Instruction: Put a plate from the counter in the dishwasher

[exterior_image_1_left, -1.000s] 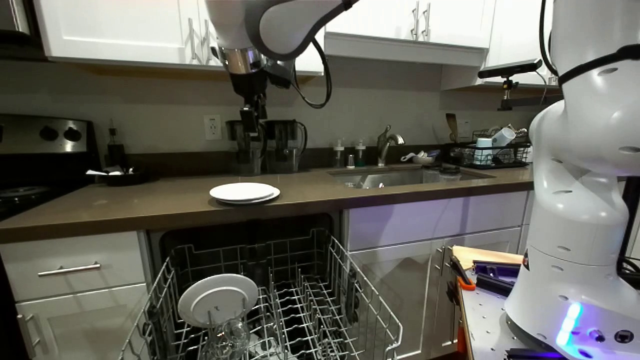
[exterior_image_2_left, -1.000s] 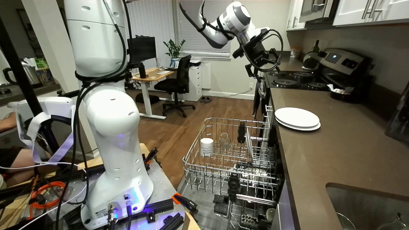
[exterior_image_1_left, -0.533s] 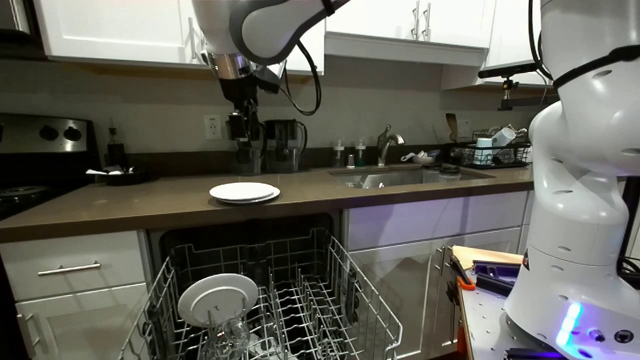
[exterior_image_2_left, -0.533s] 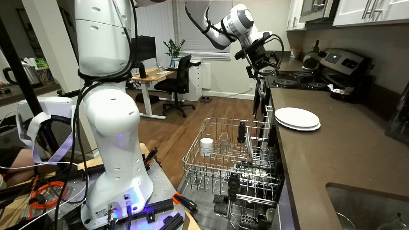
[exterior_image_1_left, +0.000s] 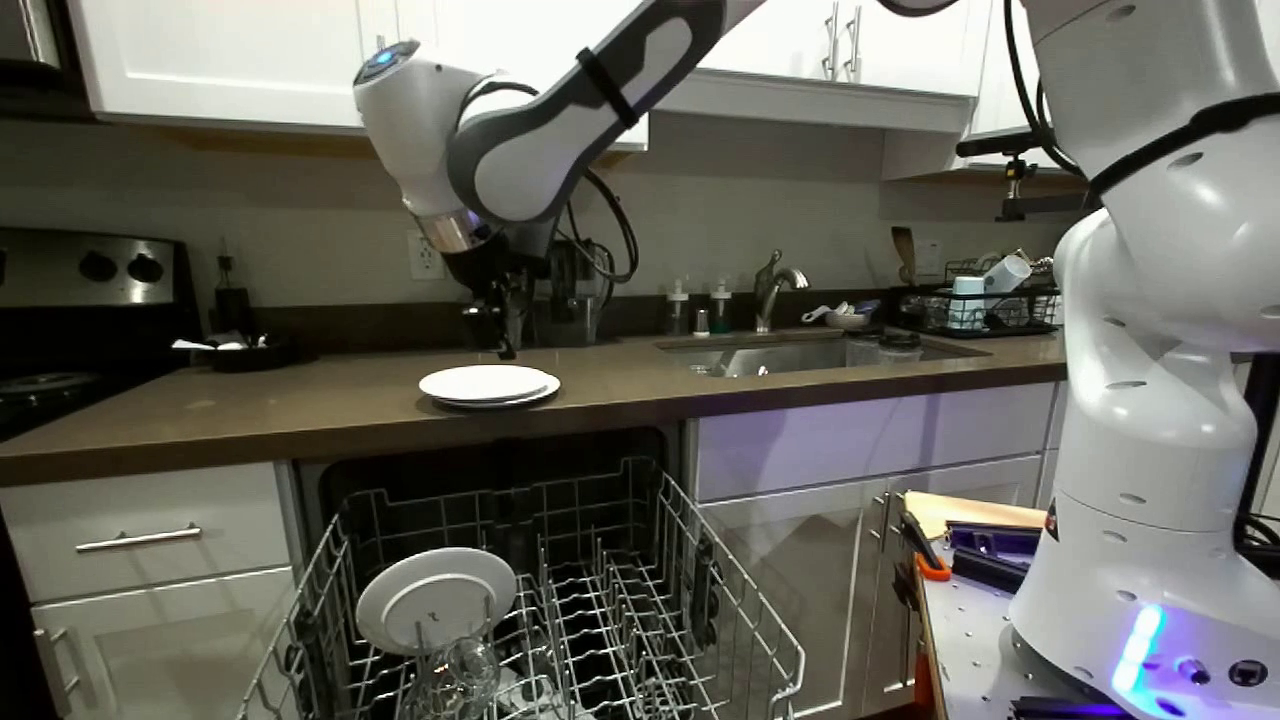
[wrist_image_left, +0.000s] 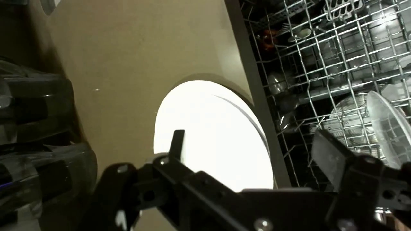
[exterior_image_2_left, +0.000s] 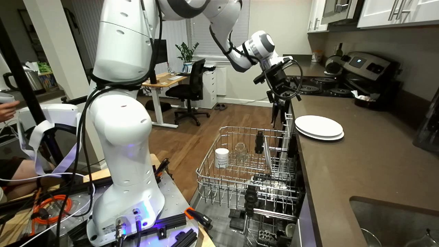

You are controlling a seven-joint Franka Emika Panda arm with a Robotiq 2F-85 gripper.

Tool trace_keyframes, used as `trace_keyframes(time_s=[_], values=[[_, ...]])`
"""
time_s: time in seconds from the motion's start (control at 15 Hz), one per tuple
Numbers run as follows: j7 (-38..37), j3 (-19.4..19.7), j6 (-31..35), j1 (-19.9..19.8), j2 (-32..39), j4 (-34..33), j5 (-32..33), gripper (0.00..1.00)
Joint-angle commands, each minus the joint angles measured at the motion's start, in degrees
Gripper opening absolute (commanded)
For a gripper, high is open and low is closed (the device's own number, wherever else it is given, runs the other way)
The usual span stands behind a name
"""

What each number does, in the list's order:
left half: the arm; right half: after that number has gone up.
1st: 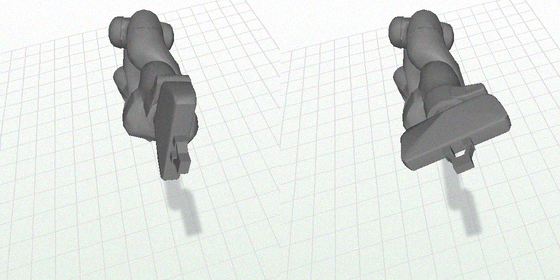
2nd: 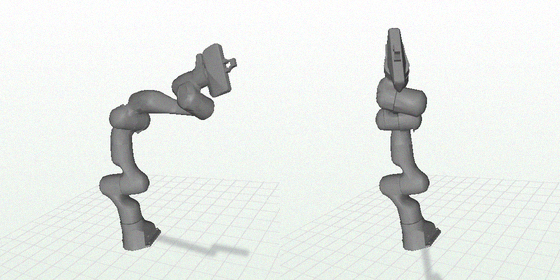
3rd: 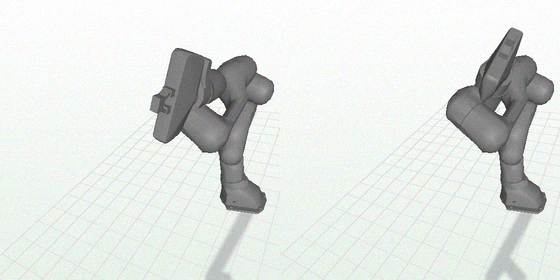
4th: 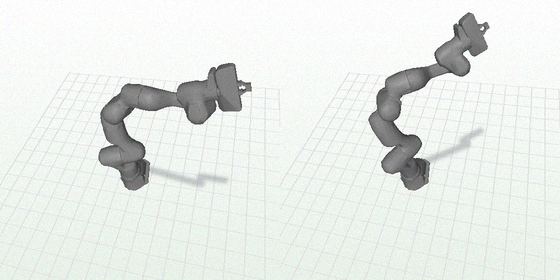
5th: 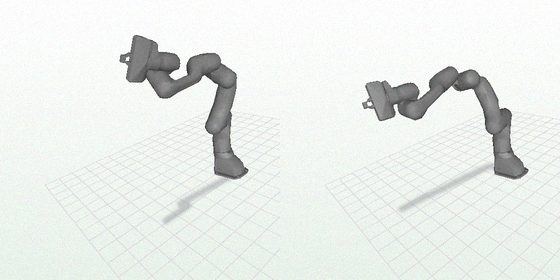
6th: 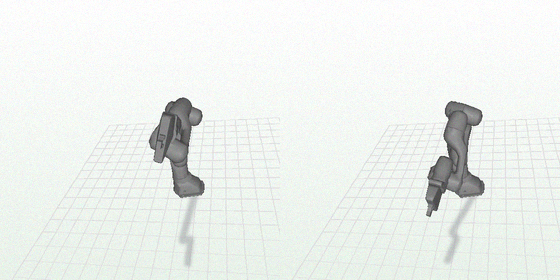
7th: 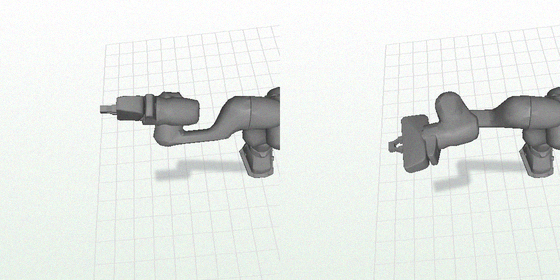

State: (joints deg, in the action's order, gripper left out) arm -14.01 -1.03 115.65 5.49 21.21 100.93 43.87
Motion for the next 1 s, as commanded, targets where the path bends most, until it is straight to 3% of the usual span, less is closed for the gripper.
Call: trace_keyframes(time_s=[0.0, 0.93], values=[[-5.08, 1.93, -2.43, 3.01, 7.62, -7.32, 4.19, 1.00], [-10.84, 6.20, -8.79, 7.73, 24.72, -28.59, 4.53, 1.00]])
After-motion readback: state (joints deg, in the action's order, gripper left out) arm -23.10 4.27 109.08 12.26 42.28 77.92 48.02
